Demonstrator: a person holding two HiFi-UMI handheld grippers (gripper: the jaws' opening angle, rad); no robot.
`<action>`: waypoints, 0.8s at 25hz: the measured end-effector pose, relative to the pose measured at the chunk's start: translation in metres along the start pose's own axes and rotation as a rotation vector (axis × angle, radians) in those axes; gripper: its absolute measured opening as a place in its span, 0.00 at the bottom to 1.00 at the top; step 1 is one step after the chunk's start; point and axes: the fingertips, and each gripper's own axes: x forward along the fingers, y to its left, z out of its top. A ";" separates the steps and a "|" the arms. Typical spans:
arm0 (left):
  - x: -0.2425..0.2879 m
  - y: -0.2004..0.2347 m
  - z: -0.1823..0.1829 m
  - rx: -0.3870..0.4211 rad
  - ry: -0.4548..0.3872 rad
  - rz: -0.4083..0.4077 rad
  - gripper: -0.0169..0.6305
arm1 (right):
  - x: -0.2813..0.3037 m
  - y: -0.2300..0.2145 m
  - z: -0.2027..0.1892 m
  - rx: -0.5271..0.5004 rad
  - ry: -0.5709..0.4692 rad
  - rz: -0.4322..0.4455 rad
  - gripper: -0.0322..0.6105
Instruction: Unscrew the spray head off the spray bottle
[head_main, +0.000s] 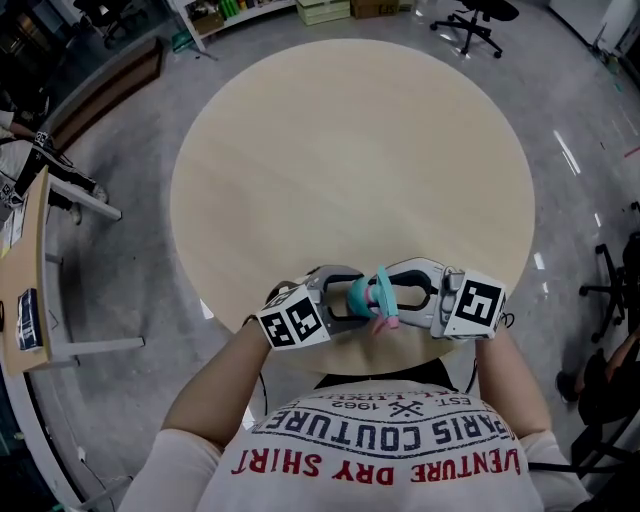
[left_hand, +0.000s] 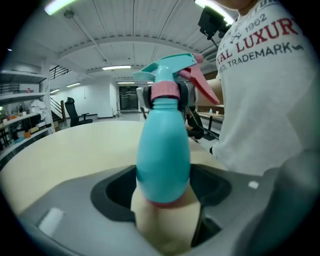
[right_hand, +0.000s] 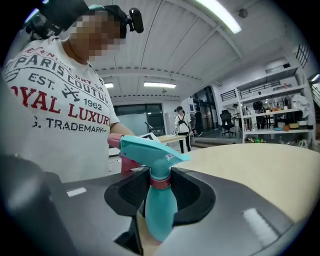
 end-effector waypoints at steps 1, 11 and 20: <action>0.001 0.000 0.000 -0.008 -0.005 0.007 0.54 | 0.000 0.000 0.002 0.017 -0.014 -0.006 0.26; -0.007 0.045 0.001 -0.134 -0.017 0.251 0.54 | -0.049 -0.025 0.066 0.075 -0.259 -0.131 0.26; -0.018 0.061 -0.013 -0.193 -0.026 0.259 0.54 | -0.102 -0.048 0.123 0.004 -0.277 -0.268 0.26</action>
